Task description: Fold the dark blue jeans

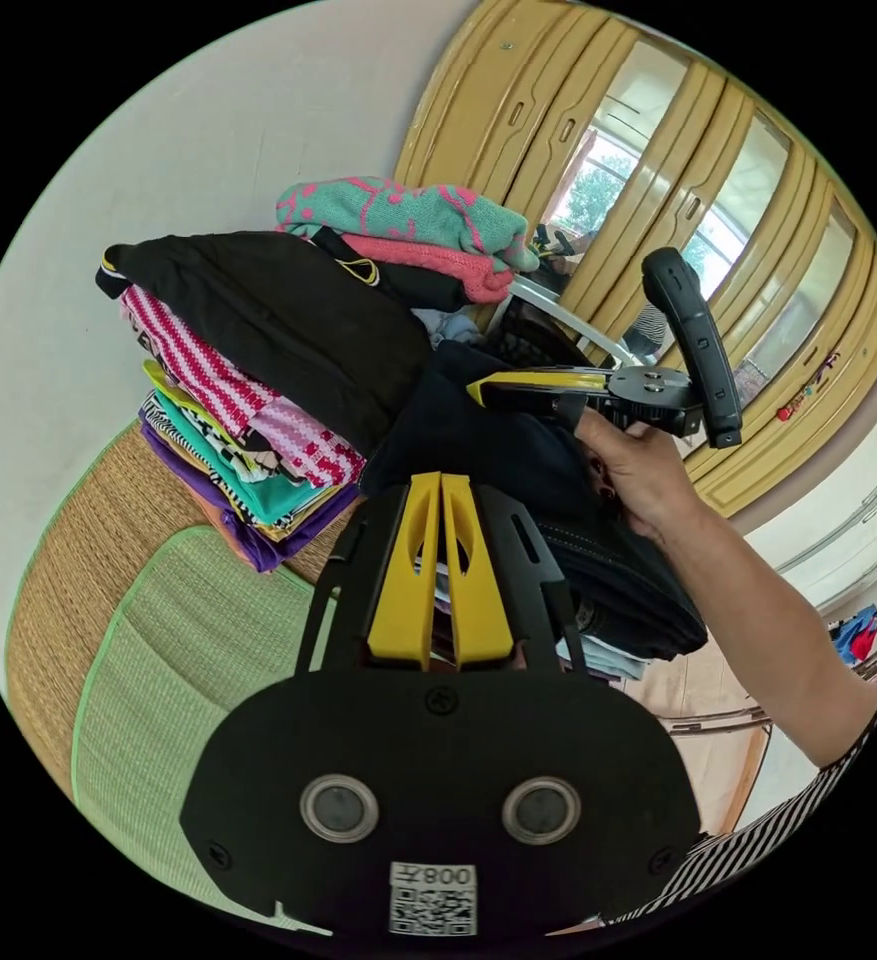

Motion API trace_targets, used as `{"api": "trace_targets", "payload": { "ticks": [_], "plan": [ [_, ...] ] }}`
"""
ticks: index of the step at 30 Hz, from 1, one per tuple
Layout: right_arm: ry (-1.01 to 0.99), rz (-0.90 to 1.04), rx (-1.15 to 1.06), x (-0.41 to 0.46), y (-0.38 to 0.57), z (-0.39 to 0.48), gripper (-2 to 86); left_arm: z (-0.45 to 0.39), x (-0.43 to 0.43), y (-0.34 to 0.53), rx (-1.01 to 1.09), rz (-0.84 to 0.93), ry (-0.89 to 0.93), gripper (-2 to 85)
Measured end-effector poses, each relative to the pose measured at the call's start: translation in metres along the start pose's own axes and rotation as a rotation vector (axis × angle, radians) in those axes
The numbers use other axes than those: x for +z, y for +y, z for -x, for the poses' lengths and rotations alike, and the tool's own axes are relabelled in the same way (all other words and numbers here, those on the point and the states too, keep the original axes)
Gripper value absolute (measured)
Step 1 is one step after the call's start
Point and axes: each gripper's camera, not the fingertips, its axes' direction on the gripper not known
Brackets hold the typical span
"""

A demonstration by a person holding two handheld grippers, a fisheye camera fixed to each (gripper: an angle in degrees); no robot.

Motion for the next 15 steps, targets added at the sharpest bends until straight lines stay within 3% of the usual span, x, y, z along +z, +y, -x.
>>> {"api": "trace_targets", "payload": {
  "ticks": [6, 11, 15],
  "plan": [
    [-0.139, -0.042, 0.005, -0.037, 0.006, -0.023, 0.0, -0.005, 0.008, -0.001, 0.041, 0.028, -0.024, 0.0],
    [-0.345, -0.178, -0.149, -0.105, 0.075, -0.019, 0.0, -0.004, 0.010, 0.000, 0.074, 0.054, -0.054, 0.0],
    [-0.258, -0.055, -0.231, -0.084, 0.110, 0.007, 0.1, -0.004, 0.009, 0.003, 0.080, 0.044, -0.092, 0.0]
  ]
}}
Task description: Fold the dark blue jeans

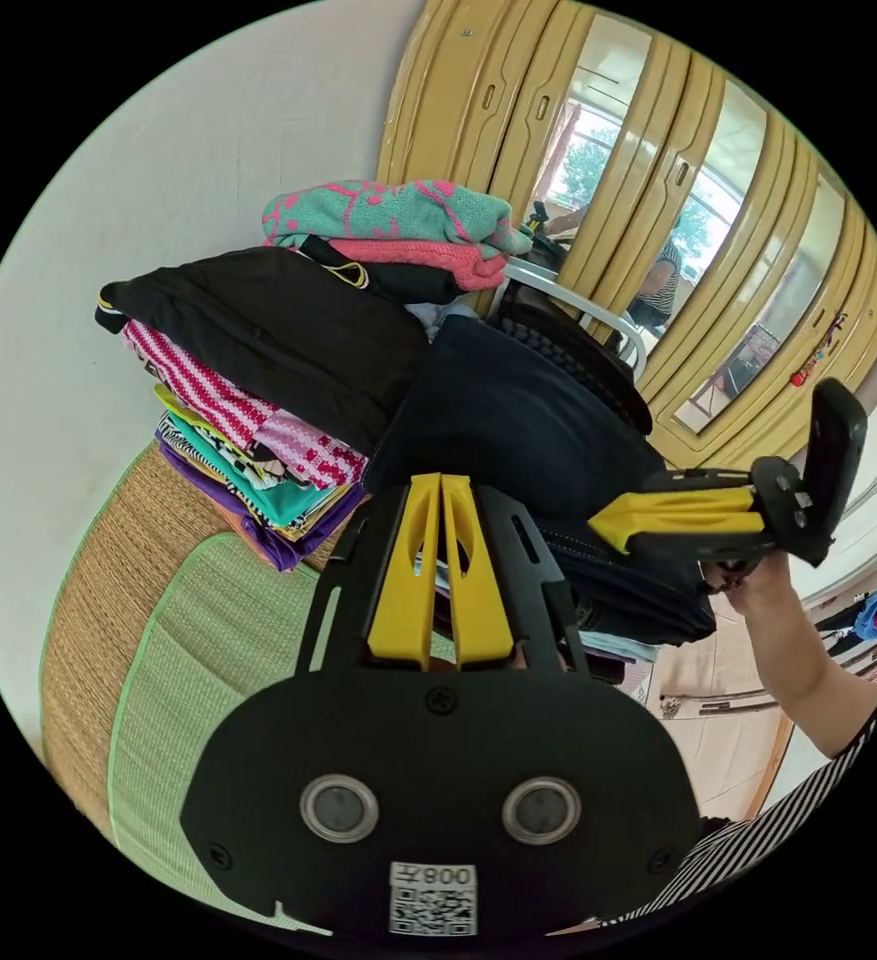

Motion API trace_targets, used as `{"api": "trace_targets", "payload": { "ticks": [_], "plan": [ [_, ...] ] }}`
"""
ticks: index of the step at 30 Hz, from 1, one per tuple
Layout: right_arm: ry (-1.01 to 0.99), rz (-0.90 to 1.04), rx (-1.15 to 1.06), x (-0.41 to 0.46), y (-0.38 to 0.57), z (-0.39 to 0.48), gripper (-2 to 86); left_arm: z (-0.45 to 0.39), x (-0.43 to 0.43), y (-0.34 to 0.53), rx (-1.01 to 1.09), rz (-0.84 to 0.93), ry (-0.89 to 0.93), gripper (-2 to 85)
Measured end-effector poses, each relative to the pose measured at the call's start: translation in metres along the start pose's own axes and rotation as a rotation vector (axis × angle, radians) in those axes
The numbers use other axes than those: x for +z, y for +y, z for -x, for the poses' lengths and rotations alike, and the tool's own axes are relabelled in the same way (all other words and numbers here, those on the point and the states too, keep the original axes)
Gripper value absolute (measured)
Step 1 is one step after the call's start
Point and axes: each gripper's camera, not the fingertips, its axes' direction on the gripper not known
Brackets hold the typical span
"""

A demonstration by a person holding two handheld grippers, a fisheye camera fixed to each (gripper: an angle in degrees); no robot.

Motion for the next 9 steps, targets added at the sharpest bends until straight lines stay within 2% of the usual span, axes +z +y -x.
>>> {"api": "trace_targets", "payload": {
  "ticks": [4, 7, 9],
  "plan": [
    [-0.006, -0.063, 0.022, -0.010, 0.012, 0.000, 0.2, -0.002, -0.012, 0.005, 0.046, 0.015, -0.068, 0.0],
    [0.021, -0.170, 0.069, -0.039, 0.029, -0.017, 0.5, 0.003, -0.048, 0.022, 0.069, -0.141, -0.025, 0.0],
    [0.129, -0.248, 0.147, -0.058, 0.045, -0.042, 0.9, 0.011, -0.065, 0.038, 0.056, -0.190, 0.053, 0.0]
  ]
}}
